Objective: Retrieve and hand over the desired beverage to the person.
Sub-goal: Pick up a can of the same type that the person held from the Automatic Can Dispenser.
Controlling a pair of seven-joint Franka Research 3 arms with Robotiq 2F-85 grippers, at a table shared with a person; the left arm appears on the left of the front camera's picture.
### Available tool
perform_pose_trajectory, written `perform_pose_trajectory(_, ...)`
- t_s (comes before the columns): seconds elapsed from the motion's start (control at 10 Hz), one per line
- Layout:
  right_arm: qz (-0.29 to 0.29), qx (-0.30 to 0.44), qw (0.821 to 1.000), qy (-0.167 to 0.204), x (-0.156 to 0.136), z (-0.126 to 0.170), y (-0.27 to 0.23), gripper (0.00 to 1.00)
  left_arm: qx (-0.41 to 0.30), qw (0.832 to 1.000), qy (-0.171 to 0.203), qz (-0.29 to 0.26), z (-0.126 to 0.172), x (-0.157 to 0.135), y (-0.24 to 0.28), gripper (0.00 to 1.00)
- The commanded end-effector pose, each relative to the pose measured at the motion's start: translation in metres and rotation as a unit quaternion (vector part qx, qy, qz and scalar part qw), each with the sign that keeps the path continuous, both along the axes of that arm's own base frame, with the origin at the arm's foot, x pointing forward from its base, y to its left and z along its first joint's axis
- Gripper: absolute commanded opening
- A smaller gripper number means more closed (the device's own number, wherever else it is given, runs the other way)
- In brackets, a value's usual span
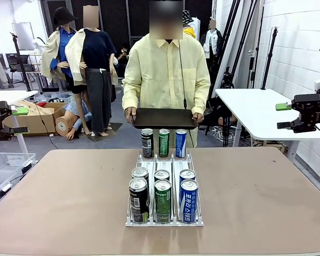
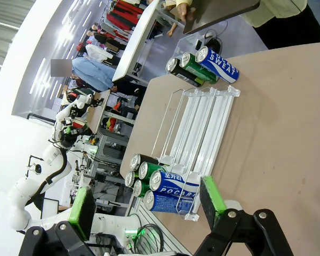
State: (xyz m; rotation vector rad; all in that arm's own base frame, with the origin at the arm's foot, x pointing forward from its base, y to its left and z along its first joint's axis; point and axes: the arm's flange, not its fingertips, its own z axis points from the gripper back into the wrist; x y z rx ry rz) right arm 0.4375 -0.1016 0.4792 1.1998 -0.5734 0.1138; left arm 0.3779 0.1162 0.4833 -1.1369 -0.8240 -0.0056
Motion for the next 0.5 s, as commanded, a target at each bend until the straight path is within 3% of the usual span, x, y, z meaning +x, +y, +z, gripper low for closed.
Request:
perform_pose_trajectory(0.0,0.004,0.004,1.0,0.001,0.0005,0.0019,-0.0001,1.0,-0.002,1.0,0.002,0.002,0.0005,-0.0005,0.001,1.0)
perform_pose_trajectory(0.4,0.004,0.004,1.0,0.001,0.0005,0.0019,-0.0001,1.0,-0.002,1.0,0.002,0.002,0.0005,-0.0005,0.001,1.0)
